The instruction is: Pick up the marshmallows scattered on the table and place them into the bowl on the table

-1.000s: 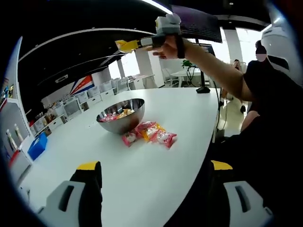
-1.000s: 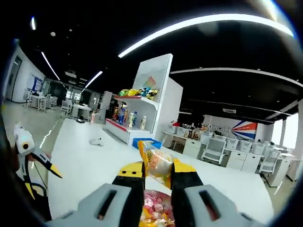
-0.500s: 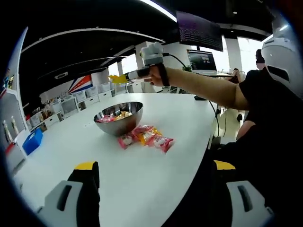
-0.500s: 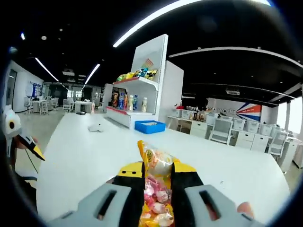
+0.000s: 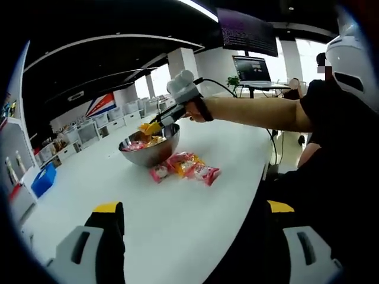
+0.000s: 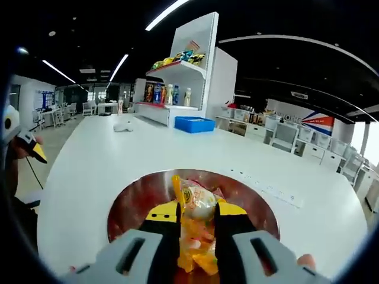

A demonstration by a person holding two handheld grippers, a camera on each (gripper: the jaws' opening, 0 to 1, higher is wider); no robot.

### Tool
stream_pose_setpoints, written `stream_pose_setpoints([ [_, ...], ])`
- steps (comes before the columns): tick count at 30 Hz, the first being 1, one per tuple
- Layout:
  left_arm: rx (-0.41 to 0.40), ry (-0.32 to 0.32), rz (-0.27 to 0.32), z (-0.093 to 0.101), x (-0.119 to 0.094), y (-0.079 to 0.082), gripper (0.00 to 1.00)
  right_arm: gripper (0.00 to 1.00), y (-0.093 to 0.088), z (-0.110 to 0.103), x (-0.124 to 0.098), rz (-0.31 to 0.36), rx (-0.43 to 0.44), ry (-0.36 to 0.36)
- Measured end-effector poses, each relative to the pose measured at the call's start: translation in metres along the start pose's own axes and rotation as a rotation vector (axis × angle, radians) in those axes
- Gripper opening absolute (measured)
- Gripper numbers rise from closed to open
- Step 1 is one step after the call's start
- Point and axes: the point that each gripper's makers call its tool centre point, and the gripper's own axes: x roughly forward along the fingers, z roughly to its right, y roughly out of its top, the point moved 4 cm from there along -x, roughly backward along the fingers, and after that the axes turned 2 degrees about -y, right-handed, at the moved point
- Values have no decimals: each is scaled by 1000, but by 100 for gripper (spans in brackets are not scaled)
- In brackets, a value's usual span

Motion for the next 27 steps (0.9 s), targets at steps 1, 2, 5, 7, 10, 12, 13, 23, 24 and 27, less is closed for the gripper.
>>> stream_pose_setpoints([
  [1, 0, -2, -1, 0, 0, 0, 95, 18, -1, -1, 0, -5, -7, -2],
  [2, 0, -3, -2, 1, 1, 0, 95, 18, -2, -1, 0, -10, -14, -4],
  [5, 3, -7, -3, 1, 0, -1, 95, 18, -6, -2, 1, -27, -24, -33],
  [7, 6, -11, -4, 1, 0, -1, 95, 18, -8, 2, 1, -30, -21, -56],
  [10, 13, -7, -10, 0, -1, -2, 95, 18, -9, 3, 0, -37, -15, -72],
  [12, 13, -9, -10, 0, -2, -2, 95, 19, -8, 3, -1, -34, -8, -76],
  [13, 13, -9, -8, 0, -2, -2, 95, 22, -8, 3, -1, -32, -5, -75],
  [23, 18, -9, -26, 0, -1, -8, 95, 93, 2, 2, 3, 52, 85, -98],
  [24, 18, -8, -25, 0, -1, -7, 95, 97, 4, 1, 2, 61, 81, -100],
  [27, 15, -6, -19, 0, -1, -6, 95, 97, 8, 0, -1, 72, 73, -102],
])
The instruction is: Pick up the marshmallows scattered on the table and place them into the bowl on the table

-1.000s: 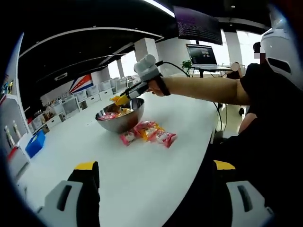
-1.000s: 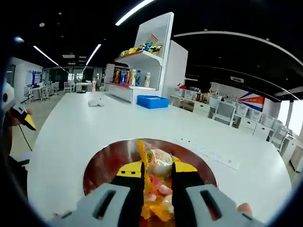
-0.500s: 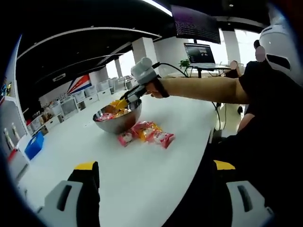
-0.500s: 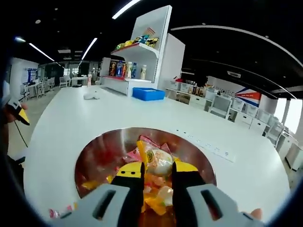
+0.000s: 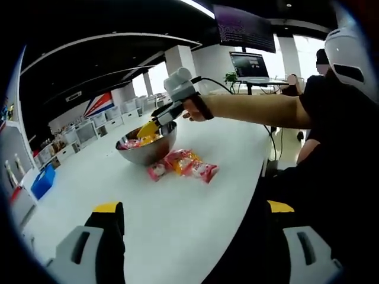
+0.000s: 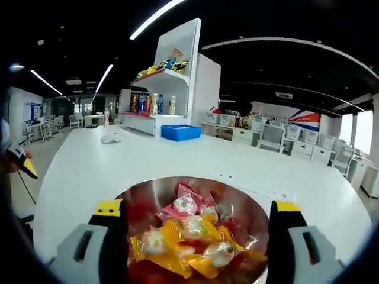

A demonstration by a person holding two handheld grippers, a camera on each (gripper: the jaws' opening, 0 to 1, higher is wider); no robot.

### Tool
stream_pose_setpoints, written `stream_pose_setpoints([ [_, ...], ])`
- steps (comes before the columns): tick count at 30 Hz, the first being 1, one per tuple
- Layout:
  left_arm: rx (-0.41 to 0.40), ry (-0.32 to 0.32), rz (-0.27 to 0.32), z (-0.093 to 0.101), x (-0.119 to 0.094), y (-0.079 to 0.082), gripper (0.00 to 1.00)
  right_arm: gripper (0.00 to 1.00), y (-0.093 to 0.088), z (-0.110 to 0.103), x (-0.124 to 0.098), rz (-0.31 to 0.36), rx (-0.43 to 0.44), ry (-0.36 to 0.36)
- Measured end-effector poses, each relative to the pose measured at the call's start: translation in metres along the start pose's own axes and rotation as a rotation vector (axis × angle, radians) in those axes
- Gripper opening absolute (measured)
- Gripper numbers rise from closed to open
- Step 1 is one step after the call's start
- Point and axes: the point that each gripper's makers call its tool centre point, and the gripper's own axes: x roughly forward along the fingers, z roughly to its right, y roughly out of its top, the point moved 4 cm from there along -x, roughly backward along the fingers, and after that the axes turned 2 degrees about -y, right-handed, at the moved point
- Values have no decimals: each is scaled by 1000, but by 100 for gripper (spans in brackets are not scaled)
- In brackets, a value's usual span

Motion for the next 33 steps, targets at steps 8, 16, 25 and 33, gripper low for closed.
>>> stream_pose_setpoints([
  [8, 0, 1, 4, 2, 0, 0, 95, 97, 8, -3, -5, 18, 4, 15],
  [16, 4, -2, 5, 2, 2, 0, 95, 97, 2, -3, -13, -10, 34, 18],
  [25, 2, 10, 3, 0, 0, -1, 95, 97, 12, -9, -45, 52, 71, 35],
  [33, 7, 20, -2, -1, 0, -1, 95, 97, 17, -28, -106, 106, 118, 89],
])
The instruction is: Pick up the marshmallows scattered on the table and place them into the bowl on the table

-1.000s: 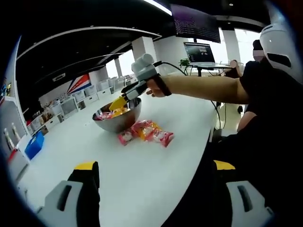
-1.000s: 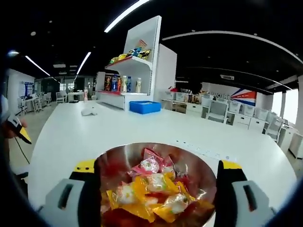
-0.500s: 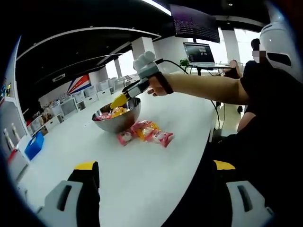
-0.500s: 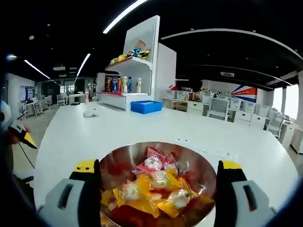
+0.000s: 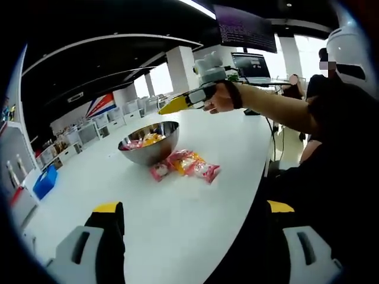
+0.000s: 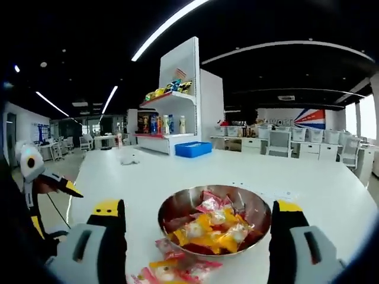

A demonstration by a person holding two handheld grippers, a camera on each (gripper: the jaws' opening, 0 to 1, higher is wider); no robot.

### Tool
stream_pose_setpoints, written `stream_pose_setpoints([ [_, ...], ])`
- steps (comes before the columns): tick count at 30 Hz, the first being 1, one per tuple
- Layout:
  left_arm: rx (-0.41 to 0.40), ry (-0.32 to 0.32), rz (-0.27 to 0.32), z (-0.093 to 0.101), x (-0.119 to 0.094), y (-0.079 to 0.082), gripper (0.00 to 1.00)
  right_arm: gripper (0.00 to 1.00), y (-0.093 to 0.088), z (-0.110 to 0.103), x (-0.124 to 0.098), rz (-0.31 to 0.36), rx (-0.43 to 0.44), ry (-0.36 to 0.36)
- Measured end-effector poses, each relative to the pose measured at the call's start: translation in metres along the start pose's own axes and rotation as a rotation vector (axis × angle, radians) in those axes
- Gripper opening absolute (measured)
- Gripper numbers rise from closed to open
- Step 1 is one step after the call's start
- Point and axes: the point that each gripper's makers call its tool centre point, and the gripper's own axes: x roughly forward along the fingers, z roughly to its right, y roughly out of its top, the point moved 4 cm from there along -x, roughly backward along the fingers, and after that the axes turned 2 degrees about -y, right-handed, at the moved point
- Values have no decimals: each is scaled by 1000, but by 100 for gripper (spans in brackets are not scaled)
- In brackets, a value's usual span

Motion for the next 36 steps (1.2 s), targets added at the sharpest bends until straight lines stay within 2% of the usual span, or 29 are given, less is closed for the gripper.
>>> stream_pose_setpoints([
  [1, 0, 1, 0, 0, 0, 0, 95, 97, 0, -1, -3, 1, 0, 1],
  [6, 5, 13, 2, -1, -1, 5, 95, 97, -9, -27, -53, -21, -32, 32],
  [11, 9, 12, 11, 2, 0, 9, 95, 97, -26, -47, -88, -25, -3, 78],
  [15, 23, 11, 15, 4, 1, 11, 95, 97, -38, -49, -107, -55, 13, 84],
  [17, 20, 13, 15, 4, 1, 11, 95, 97, -43, -50, -117, -63, 51, 94],
  [24, 24, 30, 46, 1, -1, 12, 95, 96, -41, -48, -133, -59, 93, 114],
  [28, 29, 32, 60, 3, 1, 19, 95, 95, -31, -36, -133, -29, 91, 62],
  [32, 10, 30, 90, 3, 3, 25, 95, 95, -26, -41, -134, -9, 93, 86],
  [36, 1, 41, 100, 1, 7, 27, 95, 95, -29, -44, -133, -27, 85, 99],
])
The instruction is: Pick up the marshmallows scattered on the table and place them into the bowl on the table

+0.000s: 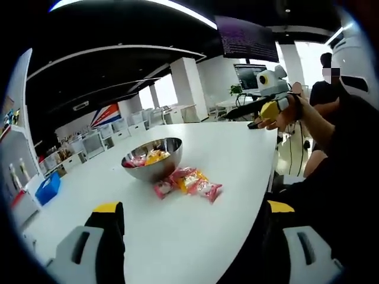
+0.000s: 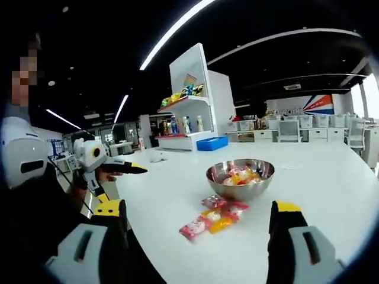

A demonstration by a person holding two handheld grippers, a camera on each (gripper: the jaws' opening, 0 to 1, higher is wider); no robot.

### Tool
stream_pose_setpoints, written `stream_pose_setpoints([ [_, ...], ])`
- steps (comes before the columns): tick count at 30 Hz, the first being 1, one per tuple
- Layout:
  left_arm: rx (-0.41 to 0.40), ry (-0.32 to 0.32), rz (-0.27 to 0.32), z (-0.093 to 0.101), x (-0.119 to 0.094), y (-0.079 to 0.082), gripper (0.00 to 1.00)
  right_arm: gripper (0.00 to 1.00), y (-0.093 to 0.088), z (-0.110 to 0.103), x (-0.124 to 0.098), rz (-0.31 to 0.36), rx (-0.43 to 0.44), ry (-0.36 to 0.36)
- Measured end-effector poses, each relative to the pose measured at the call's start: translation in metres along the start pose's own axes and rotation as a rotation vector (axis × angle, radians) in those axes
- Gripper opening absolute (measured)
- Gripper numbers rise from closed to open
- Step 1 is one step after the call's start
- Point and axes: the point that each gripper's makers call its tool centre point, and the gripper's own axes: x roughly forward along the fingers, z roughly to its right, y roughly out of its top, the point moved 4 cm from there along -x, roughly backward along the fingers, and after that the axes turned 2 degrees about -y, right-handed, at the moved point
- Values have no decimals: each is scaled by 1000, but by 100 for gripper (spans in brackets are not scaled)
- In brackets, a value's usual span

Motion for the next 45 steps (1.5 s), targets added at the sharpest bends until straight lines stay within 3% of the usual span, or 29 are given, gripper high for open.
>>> stream_pose_setpoints([
  [7, 41, 70, -23, -2, 23, 3, 95, 93, -4, -4, 2, -9, 12, 14],
  [8, 26, 70, -12, -1, 29, 5, 95, 93, -4, -4, 2, -8, 14, 17],
  [10, -51, 83, 65, -2, 40, 15, 95, 91, -6, -4, 2, -8, 15, 20],
  [13, -122, 168, 154, -17, 54, 24, 94, 91, -7, -2, 0, -10, 25, 13],
  [16, -162, 224, 171, -30, 65, 23, 94, 91, -6, -2, -3, -5, 27, 13],
  [22, -188, 304, 130, -52, 100, 5, 88, 91, -4, 0, -5, 1, 29, 8],
  [24, -266, 296, 137, -61, 115, -1, 79, 87, -5, 5, -6, 1, 37, -18],
  [27, -383, 283, 115, -71, 134, -12, 77, 86, -5, 13, -10, 9, 51, -53],
  [34, -359, 363, 42, -89, 161, -34, 72, 85, 0, 22, -19, 45, 80, -84],
  [39, -361, 364, 29, -91, 174, -38, 70, 85, 1, 24, -19, 55, 87, -87],
  [45, -375, 358, 43, -93, 182, -36, 55, 84, -5, 22, -17, 36, 96, -74],
])
